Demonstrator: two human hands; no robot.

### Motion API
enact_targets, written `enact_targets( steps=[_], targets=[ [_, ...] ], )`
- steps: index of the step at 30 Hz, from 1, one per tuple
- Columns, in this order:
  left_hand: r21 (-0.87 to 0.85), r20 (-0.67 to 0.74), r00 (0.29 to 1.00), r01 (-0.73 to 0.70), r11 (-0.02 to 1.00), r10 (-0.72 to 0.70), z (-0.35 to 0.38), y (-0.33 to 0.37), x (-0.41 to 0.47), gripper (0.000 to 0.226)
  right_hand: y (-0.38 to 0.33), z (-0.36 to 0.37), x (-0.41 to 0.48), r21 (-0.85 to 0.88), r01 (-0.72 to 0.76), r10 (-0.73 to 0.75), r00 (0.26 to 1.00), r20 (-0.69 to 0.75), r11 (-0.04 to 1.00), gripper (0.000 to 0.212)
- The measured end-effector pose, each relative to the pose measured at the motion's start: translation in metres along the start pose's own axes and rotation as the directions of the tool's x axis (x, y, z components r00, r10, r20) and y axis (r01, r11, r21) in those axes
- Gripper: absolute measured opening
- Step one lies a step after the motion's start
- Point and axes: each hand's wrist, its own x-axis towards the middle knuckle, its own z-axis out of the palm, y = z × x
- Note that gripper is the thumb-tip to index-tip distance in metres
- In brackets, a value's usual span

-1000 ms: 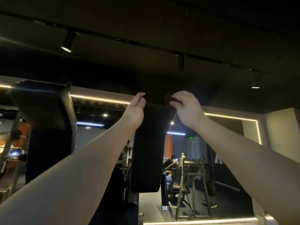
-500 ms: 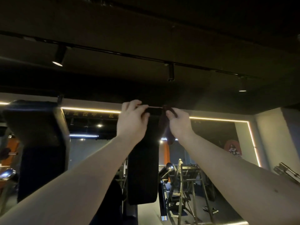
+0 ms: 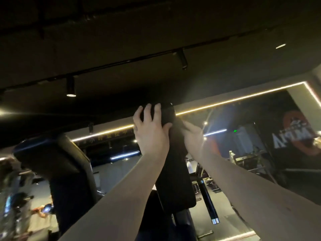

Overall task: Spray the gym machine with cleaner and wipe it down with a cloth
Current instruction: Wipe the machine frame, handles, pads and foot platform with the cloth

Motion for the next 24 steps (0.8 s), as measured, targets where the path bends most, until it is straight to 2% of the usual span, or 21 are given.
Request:
enact_targets(
  steps=[4, 6, 9, 12, 16, 18, 20, 24],
  targets=[
    [0.026, -0.056, 0.998, 0.019, 0.999, -0.017, 0.009, 0.001, -0.001, 0.066, 0.007, -0.011, 0.014, -0.225, 0.009, 0.003, 0.999, 0.054, 0.974, 0.03],
    [0.023, -0.073, 0.997, 0.018, 1.0, -0.017, 0.013, 0.001, 0.0, 0.066, -0.009, -0.011, 0.033, -0.205, 0.061, -0.054, 0.998, 0.038, 0.977, 0.023],
    [0.027, -0.093, 0.996, 0.019, 0.999, -0.016, 0.016, 0.003, -0.001, 0.067, -0.026, -0.005, 0.043, -0.058, 0.16, -0.159, 0.987, 0.019, 0.985, 0.024],
    [0.033, -0.104, 0.995, 0.009, 0.999, -0.006, 0.018, 0.003, -0.001, 0.068, 0.003, -0.004, 0.026, -0.089, 0.18, -0.18, 0.984, 0.013, 0.98, 0.027],
    [0.05, -0.129, 0.992, -0.009, 0.999, 0.015, 0.02, 0.001, 0.0, 0.067, 0.081, -0.015, -0.007, -0.322, -0.013, 0.015, 1.0, 0.003, 0.947, 0.031],
    [0.054, -0.133, 0.991, -0.005, 0.999, 0.013, 0.021, 0.002, -0.001, 0.066, 0.096, -0.027, -0.02, -0.38, -0.122, 0.163, 0.984, 0.078, 0.917, 0.026],
    [0.058, -0.132, 0.991, 0.001, 0.998, 0.007, 0.02, 0.003, -0.002, 0.066, 0.081, -0.031, -0.013, -0.34, -0.144, 0.201, 0.97, 0.138, 0.929, 0.029],
    [0.057, -0.139, 0.99, -0.01, 0.998, 0.018, 0.02, 0.002, -0.002, 0.067, 0.017, -0.017, 0.028, -0.168, 0.022, -0.011, 0.998, 0.069, 0.986, 0.04]
  ],
)
